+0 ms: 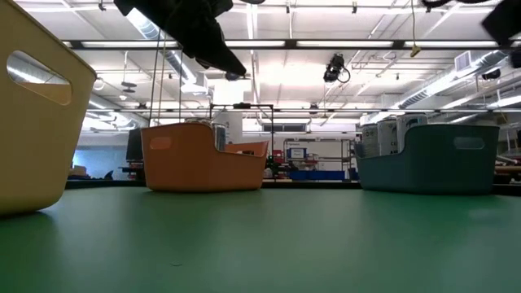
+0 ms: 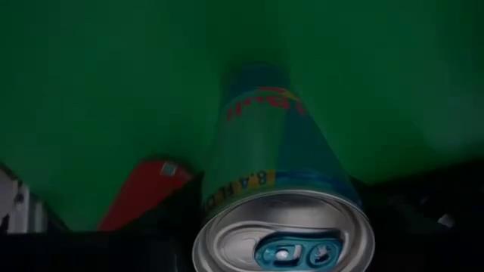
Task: Sort soda cans
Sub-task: Put the blue soda can into the orange bin
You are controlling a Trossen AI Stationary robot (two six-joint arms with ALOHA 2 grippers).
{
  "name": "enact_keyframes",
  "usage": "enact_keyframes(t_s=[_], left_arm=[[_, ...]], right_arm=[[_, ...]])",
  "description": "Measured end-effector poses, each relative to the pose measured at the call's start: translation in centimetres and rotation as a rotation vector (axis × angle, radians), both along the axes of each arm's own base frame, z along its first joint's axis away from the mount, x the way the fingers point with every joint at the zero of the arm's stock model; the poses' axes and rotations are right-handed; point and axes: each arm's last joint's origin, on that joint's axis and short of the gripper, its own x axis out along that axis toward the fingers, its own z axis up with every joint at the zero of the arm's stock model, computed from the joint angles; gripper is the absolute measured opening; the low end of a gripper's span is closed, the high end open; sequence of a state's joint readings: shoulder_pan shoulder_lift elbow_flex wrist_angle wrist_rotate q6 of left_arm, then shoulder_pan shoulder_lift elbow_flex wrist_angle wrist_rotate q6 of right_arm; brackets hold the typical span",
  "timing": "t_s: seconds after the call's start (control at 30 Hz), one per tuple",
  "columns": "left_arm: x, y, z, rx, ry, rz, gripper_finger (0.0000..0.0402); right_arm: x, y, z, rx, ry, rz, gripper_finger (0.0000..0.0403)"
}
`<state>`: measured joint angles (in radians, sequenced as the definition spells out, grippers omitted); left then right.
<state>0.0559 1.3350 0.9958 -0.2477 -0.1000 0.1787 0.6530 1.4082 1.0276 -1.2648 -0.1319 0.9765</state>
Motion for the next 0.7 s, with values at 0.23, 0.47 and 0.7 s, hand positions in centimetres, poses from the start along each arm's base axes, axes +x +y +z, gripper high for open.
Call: enact_keyframes(t_s=[0.23, 0.47, 0.7], left_arm=[[0.0, 0.1, 0.5, 0.01, 0.01, 0.016, 0.0006], [-0.3, 0.1, 2.1, 0.029, -0.012, 0.022, 0.0006], [-1.7, 0.1, 1.7, 0.033, -0.057, 0.024, 0.0006]], right_arm=[[3.4, -4.1, 1.1, -0.105, -0.144, 0.05, 0.0222], [6.5, -10.4, 3.1, -0.162, -0.259, 0.054, 0.0222], [10.6, -16.9, 4.8, -0.224, -0.316, 0.065, 0.0222]])
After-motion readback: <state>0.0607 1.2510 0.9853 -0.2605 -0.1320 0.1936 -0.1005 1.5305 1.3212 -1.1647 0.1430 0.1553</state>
